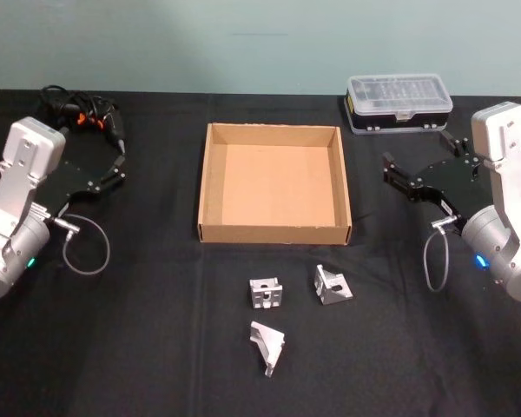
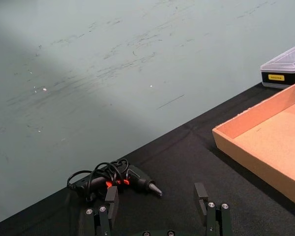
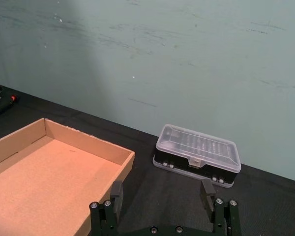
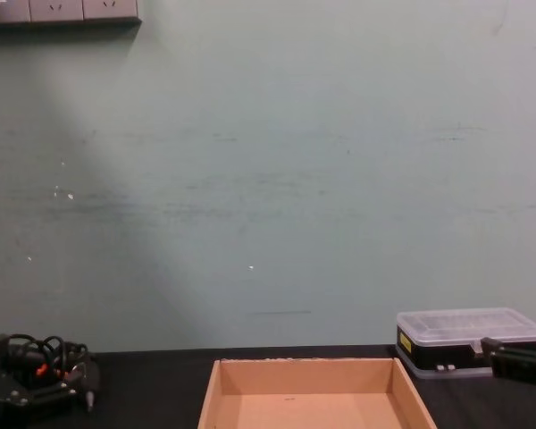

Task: Use one hand to pick up the angle iron from the table and place it into the box.

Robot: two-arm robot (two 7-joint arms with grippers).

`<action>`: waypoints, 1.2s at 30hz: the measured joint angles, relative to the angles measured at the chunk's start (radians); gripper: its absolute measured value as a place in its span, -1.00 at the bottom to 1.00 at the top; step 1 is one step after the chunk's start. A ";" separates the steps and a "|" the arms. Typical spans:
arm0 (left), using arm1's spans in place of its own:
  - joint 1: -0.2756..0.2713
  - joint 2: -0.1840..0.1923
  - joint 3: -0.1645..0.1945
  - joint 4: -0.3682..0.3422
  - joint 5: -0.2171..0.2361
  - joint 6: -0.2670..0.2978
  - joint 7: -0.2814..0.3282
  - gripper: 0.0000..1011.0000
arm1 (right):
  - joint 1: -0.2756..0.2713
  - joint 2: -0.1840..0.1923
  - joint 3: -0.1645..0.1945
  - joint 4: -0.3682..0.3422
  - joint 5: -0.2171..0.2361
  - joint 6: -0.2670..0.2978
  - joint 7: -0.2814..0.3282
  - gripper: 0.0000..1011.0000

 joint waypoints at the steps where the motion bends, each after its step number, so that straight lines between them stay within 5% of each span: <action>1: 0.000 0.000 0.000 0.000 0.000 0.000 0.000 0.98 | 0.000 0.000 0.000 0.000 0.000 0.000 0.000 0.98; 12: 0.000 0.000 0.000 0.000 0.000 0.000 0.000 0.98 | 0.007 -0.001 0.018 0.002 0.005 -0.005 0.030 0.98; 24: 0.000 0.000 0.000 0.000 0.000 0.000 0.000 0.98 | 0.031 0.096 0.085 -0.079 0.147 0.022 0.302 0.98; 29: 0.000 0.000 0.000 0.000 0.000 0.000 0.000 0.98 | 0.039 0.152 0.114 -0.138 0.254 0.070 0.405 0.98; 36: 0.000 0.000 0.000 0.000 0.000 0.000 0.000 0.98 | 0.097 0.241 0.080 -0.175 0.339 0.153 0.562 0.98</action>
